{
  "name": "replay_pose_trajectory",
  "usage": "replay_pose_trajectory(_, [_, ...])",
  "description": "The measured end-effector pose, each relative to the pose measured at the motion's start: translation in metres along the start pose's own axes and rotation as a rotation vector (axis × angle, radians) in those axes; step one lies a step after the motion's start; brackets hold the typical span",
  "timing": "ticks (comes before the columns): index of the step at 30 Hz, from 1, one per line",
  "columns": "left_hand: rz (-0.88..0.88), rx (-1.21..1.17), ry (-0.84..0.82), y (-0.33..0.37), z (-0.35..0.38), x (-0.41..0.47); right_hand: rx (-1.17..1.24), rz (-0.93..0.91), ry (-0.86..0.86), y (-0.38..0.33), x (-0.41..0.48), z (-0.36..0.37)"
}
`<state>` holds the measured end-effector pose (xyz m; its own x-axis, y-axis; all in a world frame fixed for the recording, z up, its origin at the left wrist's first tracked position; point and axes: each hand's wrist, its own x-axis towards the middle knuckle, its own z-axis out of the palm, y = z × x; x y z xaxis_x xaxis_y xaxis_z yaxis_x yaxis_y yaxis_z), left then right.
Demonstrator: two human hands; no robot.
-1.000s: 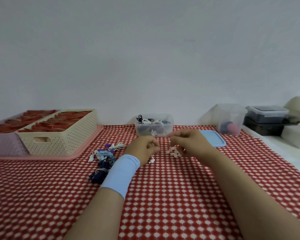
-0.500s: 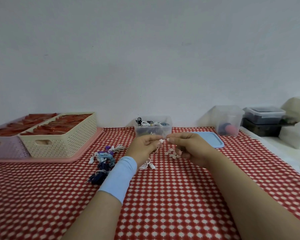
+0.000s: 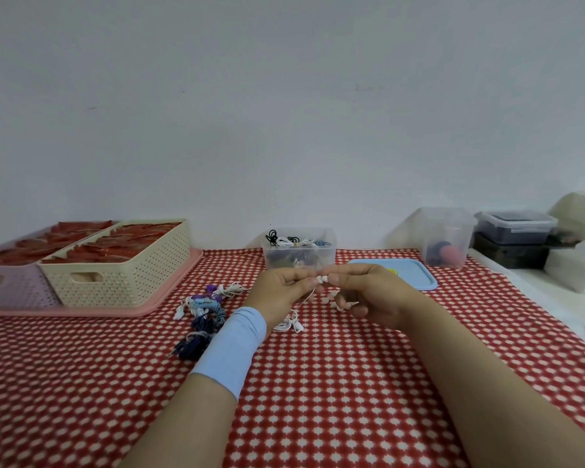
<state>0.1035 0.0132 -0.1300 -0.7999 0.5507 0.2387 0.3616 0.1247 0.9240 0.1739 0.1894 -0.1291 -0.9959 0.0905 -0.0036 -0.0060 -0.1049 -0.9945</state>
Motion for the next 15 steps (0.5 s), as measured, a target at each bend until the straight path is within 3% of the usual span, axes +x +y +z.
replay_pose_trajectory(15, [0.005,-0.033,-0.027,-0.0031,-0.0019,-0.0008,-0.030,0.034,0.024,0.0020,0.0023,0.0028])
